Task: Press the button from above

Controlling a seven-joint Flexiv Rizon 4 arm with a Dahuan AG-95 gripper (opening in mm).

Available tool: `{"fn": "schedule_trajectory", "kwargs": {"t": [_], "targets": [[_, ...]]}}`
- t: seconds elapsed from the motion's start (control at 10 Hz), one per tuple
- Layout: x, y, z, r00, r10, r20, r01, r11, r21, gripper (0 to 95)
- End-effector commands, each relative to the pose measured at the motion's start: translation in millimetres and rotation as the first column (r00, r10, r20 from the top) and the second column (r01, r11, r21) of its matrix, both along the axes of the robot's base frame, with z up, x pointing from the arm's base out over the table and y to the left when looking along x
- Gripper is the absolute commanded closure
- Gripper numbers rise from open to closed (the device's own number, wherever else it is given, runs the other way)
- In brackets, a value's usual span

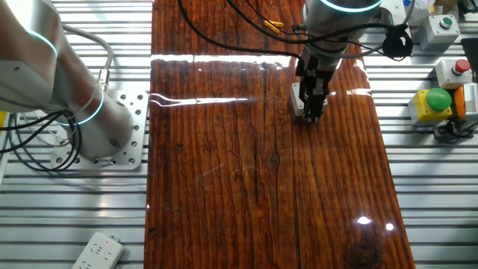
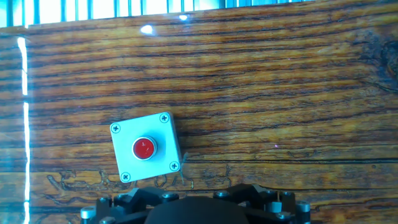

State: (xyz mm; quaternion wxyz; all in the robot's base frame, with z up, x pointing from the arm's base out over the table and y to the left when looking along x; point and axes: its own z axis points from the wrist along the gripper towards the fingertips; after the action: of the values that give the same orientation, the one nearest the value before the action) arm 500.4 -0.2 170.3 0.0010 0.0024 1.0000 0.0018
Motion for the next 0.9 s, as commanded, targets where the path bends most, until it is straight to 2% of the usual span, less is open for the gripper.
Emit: {"fn": "schedule_trajectory", "kwargs": {"t": [0.1, 0.9], "targets": [[-0.7, 0.9, 1.9, 0.999, -0.043, 0.017, 0.042, 0.997, 0.061, 57.0], [-0.5, 1.7, 3.0, 0.999, -0.045, 0.013, 0.044, 0.998, 0.054, 57.0]]}}
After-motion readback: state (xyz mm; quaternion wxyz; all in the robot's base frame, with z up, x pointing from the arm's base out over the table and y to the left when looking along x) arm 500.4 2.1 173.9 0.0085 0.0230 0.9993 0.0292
